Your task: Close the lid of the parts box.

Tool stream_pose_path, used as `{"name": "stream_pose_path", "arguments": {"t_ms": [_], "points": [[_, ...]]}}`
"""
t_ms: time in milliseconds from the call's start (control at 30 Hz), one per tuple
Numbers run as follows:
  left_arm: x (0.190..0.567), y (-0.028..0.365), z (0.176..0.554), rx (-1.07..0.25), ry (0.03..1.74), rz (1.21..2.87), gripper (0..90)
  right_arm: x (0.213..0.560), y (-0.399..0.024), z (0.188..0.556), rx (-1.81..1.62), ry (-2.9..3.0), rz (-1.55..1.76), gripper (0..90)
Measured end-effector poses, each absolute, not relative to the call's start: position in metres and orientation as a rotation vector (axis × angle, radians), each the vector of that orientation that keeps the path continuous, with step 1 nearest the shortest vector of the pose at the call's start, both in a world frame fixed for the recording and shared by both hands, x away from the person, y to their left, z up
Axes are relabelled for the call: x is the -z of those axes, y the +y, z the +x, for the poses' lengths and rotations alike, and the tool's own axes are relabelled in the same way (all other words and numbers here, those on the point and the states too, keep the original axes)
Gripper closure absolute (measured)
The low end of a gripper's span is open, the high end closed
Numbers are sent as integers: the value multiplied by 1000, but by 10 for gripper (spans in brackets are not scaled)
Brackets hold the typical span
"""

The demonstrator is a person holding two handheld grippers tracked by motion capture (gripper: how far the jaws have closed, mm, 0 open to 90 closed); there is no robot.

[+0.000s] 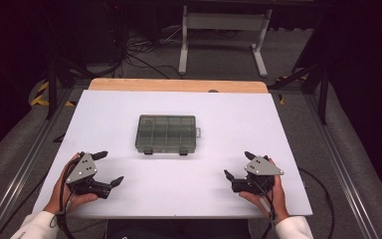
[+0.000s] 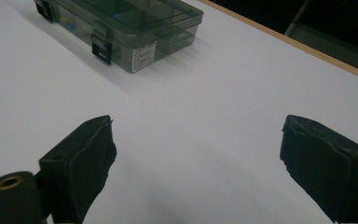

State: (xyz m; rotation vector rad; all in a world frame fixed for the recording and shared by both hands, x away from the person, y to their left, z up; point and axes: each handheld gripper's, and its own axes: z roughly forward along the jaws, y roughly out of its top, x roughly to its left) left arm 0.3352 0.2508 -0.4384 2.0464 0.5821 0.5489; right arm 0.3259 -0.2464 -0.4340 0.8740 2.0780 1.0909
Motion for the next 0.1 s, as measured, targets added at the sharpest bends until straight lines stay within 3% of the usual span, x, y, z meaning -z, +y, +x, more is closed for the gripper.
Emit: {"name": "stream_pose_path", "arguments": {"t_ms": [100], "points": [[439, 251, 337, -545, 585, 2050, 49, 435, -247, 327, -1089, 2076, 885, 109]]}}
